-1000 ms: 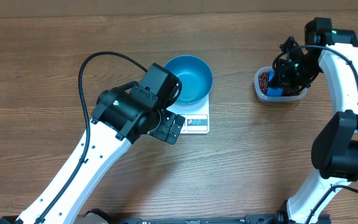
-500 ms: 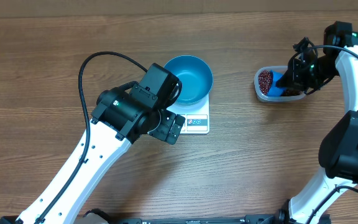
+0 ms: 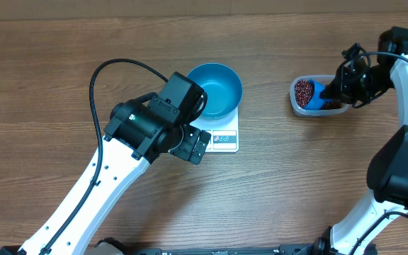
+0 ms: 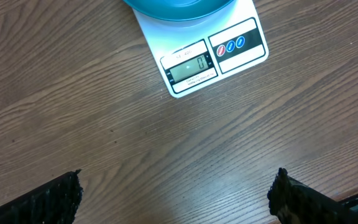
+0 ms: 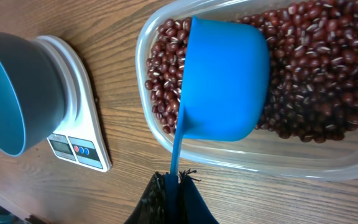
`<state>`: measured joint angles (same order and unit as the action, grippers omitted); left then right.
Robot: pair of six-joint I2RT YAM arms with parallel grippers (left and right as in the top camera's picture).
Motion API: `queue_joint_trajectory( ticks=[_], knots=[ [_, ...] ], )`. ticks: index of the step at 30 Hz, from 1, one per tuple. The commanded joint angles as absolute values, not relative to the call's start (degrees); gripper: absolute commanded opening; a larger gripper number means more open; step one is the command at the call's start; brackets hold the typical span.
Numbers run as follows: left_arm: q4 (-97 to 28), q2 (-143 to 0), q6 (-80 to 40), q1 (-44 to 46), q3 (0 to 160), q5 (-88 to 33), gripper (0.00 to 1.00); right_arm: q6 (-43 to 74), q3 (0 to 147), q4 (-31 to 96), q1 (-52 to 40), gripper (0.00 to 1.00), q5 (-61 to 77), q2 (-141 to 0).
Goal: Scoop item into bowl and weigh 150g on scale
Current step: 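Drag the scoop through the beans to fill it, right gripper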
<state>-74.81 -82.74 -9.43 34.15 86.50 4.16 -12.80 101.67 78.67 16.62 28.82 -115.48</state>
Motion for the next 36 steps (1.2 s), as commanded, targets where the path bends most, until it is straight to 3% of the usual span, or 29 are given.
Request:
queue_joint_trajectory(
  ticks=[1, 36],
  knots=[
    [-74.74, -83.05, -9.87, 34.48, 86.41, 4.89, 0.99, -15.51, 101.93, 78.43, 17.85, 0.04, 34.79, -115.44],
    [-74.74, -83.05, -9.87, 34.48, 86.41, 4.89, 1.00, -21.78, 95.57, 79.83, 25.96, 0.04, 46.68, -115.55]
  ],
)
